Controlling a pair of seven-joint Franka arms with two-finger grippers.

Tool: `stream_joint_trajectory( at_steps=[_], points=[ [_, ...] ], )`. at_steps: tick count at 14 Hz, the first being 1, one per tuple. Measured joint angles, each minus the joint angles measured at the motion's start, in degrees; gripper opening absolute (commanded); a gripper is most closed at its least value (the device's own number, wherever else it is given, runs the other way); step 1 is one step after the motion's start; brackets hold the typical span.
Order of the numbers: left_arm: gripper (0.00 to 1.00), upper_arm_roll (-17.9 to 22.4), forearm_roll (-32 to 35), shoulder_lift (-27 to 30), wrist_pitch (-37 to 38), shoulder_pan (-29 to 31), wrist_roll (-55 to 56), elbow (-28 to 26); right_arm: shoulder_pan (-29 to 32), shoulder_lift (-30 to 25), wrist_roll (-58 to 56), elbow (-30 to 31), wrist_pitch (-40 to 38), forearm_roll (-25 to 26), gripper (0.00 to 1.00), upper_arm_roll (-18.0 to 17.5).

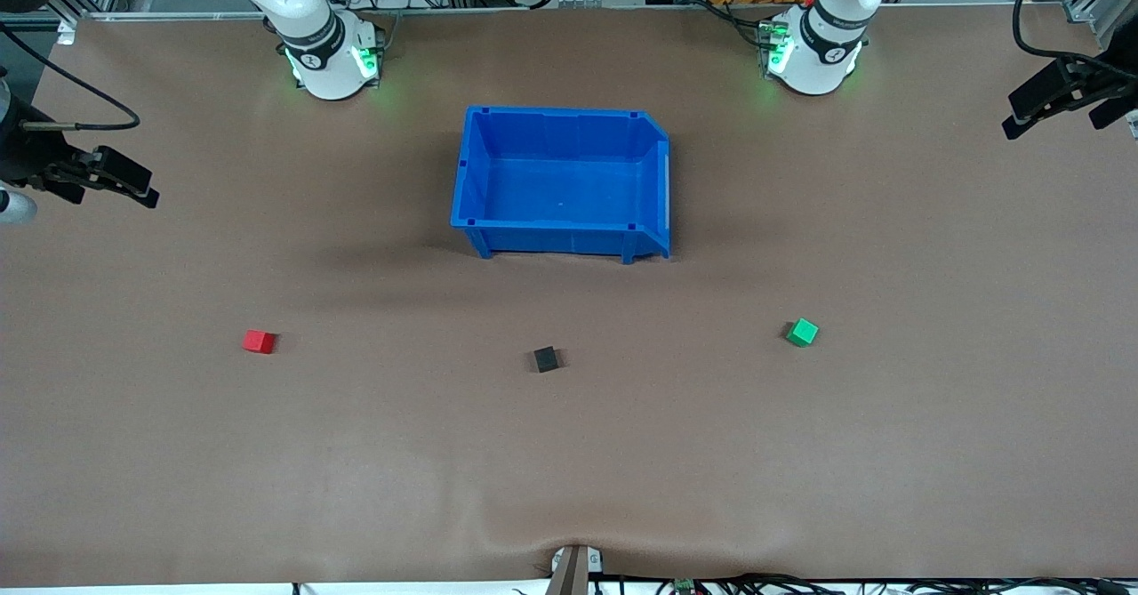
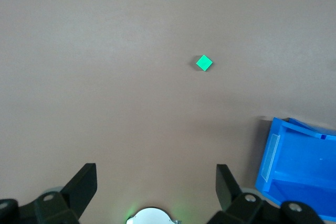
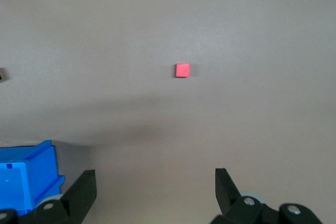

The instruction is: Attach green and red cubes to black cube

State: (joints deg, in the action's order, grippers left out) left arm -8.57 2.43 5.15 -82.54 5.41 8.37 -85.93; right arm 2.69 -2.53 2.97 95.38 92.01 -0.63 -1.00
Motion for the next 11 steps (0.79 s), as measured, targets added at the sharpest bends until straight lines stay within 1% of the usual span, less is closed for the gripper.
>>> stream_joint_trajectory(
  at_steps=[11],
  points=[
    [1.0,0.7,0.0,0.1,0.2,0.4,0.2,0.0,0.0,0.0,0.0,0.1,0.0,0.0,1.0,0.0]
  ],
)
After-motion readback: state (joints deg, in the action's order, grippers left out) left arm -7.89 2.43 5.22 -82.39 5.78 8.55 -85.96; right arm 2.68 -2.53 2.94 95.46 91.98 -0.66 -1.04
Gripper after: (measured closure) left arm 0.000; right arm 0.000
